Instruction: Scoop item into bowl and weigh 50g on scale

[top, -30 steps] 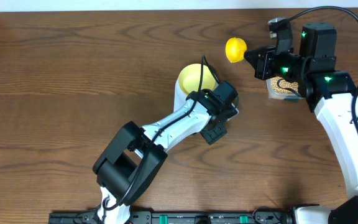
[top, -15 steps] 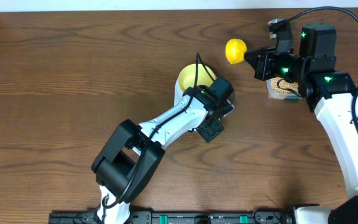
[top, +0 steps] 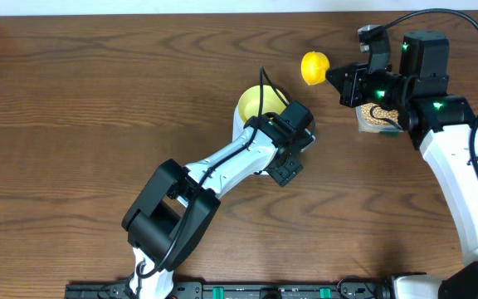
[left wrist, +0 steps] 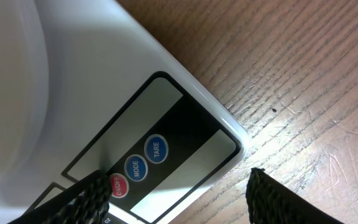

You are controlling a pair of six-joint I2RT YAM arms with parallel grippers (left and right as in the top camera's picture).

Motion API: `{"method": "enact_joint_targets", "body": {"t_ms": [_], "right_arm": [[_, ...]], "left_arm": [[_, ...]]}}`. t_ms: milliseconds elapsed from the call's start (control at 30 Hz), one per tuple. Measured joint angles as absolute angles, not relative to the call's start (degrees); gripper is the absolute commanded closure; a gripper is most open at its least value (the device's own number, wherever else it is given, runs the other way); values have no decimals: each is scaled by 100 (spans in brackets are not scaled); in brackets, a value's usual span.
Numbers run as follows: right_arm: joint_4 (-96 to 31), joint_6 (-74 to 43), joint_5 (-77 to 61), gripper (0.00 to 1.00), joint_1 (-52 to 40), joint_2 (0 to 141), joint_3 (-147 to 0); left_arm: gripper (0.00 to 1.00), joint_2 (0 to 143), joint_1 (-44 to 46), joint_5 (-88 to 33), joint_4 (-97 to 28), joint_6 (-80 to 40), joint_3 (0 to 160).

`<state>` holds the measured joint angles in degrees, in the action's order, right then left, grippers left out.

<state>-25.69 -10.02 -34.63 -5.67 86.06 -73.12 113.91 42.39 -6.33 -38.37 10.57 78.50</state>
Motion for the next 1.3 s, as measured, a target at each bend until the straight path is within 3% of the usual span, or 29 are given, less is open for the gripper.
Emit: {"method": "enact_joint_targets", "body": {"t_ms": [1300], "right_arm": [[-2598,-1000,-3461,99,-567,8606,-7312]], "left_arm": [[28,11391,4320,-541,-3854,1052,7784]]}}
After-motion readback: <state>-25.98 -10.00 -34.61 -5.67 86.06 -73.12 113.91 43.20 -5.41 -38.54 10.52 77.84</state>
